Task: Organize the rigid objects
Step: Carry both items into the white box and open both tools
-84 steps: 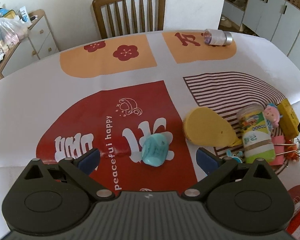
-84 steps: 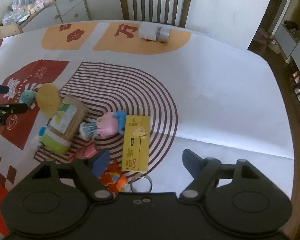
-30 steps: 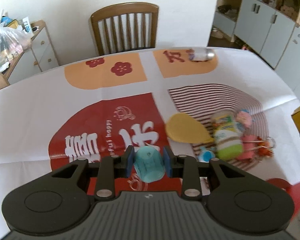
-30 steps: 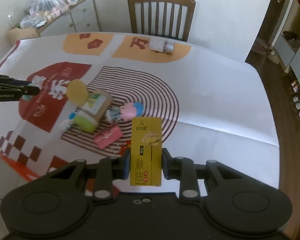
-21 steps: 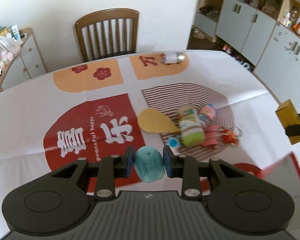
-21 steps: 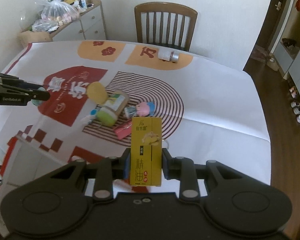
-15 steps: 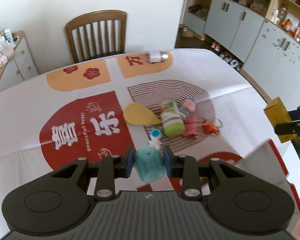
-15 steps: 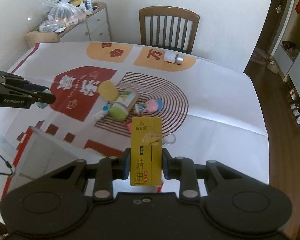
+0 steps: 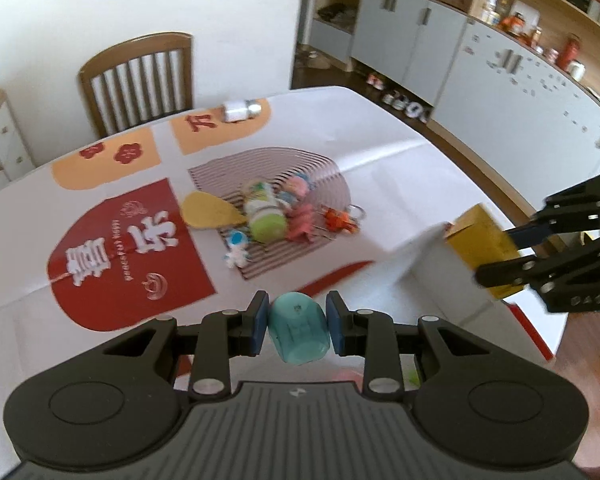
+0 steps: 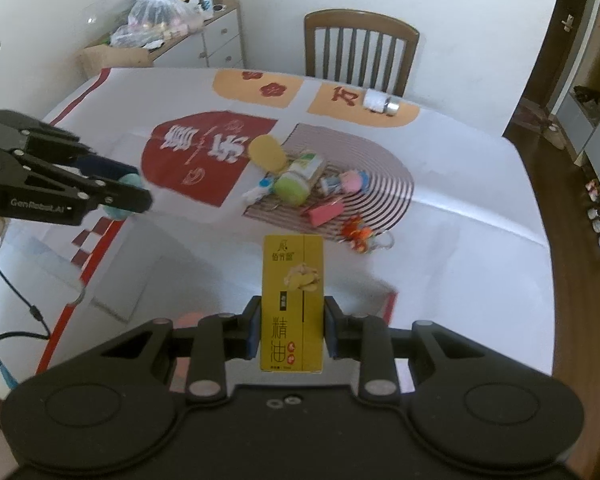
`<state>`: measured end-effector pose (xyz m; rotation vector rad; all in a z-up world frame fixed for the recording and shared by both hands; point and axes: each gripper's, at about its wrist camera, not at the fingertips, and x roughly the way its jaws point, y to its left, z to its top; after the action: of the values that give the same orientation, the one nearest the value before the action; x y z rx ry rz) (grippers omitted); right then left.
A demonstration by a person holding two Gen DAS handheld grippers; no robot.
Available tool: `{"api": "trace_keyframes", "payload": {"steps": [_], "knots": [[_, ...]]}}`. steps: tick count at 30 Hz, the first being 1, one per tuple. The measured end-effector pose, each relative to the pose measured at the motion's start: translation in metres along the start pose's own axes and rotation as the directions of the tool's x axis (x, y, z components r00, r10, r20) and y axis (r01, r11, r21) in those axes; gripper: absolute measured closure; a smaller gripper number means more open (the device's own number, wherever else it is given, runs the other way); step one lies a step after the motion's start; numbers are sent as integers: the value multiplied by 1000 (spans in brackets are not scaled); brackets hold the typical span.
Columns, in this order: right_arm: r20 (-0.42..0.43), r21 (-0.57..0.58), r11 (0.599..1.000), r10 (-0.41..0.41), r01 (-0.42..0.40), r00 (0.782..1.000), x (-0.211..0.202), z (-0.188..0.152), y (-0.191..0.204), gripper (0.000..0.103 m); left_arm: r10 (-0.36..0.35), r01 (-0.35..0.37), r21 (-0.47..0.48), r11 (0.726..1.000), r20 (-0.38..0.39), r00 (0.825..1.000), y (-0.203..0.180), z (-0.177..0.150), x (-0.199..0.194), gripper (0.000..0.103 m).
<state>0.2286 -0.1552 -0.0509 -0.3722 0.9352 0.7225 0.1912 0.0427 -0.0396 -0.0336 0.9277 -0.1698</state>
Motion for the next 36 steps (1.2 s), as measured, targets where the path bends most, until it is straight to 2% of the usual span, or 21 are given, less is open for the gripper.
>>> {"api": "trace_keyframes", "payload": {"steps": [5,10,18,23,36], "knots": [[-48,-5,1000,21,-21,999,11,-20,17,74,-44,45,23,999,-49,998,-17,-14,10,73],[-106,-5,1000,30,-30,994,29,-41,30,74,-54,60,46,997,-118,992,-32,-29,33,73],[-181,-1,999,36,-37,983,53,-67,39,74,-70,87,61,994,-235,969,-46,-57,65,72],[-212,8,1000,29,-28,977,70,-77,42,74,-53,74,69,995,-263,963,-56,-67,80,72],[-274,-14,998,62,-68,960,86,-94,51,74,-90,119,67,991,-335,938,-72,-86,95,72]]}}
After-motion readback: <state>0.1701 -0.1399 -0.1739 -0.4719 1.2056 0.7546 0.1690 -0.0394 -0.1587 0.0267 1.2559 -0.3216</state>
